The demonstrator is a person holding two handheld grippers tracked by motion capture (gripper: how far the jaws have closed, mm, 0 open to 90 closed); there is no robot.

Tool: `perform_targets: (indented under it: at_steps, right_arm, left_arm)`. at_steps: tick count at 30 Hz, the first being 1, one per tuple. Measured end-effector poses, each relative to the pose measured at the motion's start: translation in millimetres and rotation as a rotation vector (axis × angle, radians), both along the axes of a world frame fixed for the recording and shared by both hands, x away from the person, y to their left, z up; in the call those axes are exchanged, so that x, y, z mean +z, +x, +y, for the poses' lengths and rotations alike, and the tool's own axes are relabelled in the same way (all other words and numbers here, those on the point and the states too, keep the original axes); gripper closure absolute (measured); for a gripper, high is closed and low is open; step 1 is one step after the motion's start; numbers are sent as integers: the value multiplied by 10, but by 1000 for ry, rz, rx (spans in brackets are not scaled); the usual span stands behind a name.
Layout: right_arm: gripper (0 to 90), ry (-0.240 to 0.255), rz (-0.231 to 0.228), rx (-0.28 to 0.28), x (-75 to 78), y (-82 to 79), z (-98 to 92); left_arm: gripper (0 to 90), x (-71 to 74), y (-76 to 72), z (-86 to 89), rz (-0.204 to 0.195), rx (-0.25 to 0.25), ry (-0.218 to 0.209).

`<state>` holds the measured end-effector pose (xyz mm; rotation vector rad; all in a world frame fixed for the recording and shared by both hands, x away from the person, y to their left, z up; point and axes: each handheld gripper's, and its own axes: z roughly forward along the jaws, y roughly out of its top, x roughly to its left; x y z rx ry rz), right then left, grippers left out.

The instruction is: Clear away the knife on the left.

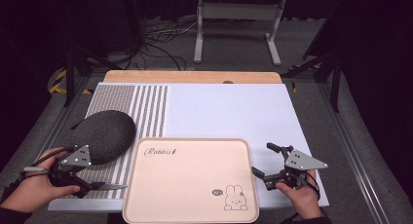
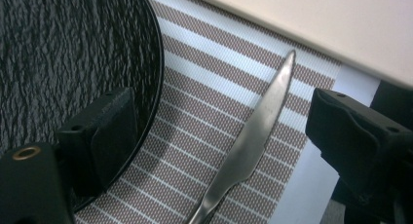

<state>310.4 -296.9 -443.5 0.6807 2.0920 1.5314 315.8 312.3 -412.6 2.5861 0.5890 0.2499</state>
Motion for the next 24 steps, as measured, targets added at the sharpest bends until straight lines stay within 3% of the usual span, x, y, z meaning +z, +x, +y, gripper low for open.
perform_targets:
  at_steps: [8, 13, 24]
  right_arm:
    - [23, -2, 3, 6, -7, 3, 6]
    - [22, -8, 4, 8, -10, 1, 13]
    - [22, -9, 4, 13, -16, 4, 17]
  left_arm:
    - [136, -1, 35, -2, 45, -24, 77]
    - [140, 1, 71, -8, 77, -38, 152]
    - [181, 13, 102, 36, 139, -74, 245]
